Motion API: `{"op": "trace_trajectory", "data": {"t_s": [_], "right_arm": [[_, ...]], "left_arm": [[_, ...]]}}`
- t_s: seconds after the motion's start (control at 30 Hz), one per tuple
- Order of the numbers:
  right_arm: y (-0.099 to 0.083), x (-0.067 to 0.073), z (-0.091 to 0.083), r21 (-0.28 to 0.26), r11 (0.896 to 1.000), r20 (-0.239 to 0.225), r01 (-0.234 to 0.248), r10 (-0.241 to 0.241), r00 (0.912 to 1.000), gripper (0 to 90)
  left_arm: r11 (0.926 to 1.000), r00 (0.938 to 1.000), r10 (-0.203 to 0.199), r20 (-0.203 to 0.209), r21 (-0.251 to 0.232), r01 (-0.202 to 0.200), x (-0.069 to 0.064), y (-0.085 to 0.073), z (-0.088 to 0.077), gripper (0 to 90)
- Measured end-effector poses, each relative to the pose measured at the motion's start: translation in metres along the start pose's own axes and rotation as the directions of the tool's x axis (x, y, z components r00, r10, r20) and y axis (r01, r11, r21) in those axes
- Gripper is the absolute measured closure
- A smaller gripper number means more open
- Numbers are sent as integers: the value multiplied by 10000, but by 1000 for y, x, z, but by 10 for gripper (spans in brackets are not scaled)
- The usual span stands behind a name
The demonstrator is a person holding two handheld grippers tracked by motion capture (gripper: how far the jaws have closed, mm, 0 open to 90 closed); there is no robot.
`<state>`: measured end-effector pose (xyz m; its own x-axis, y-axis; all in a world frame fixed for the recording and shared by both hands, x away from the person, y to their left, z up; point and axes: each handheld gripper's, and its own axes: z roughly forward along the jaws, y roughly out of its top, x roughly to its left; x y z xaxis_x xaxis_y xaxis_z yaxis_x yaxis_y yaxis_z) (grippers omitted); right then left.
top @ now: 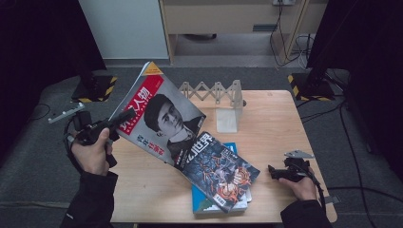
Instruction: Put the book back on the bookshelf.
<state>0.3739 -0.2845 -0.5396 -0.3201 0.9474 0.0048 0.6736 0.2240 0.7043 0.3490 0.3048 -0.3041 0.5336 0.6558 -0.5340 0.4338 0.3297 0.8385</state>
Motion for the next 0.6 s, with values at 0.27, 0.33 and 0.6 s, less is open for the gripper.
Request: {"op": "trace_trajectory", "data": {"t_s": [0.27, 0.33, 0.6], "right_arm": [[0, 0, 0, -2, 10000, 16, 9, -9, 10000, 3], [0, 0, 0, -4, 10000, 18, 14, -14, 10000, 3], [0, 0, 0, -5, 10000, 32, -5, 5, 10000, 3]], "left_arm": [[9996, 9978, 178, -633, -214, -191, 5, 10, -10, 862], [9994, 9968, 240, -765, -246, -259, 6, 13, -11, 862], [9980, 9876, 491, -1490, -310, -543, 10, 23, -7, 863]]}}
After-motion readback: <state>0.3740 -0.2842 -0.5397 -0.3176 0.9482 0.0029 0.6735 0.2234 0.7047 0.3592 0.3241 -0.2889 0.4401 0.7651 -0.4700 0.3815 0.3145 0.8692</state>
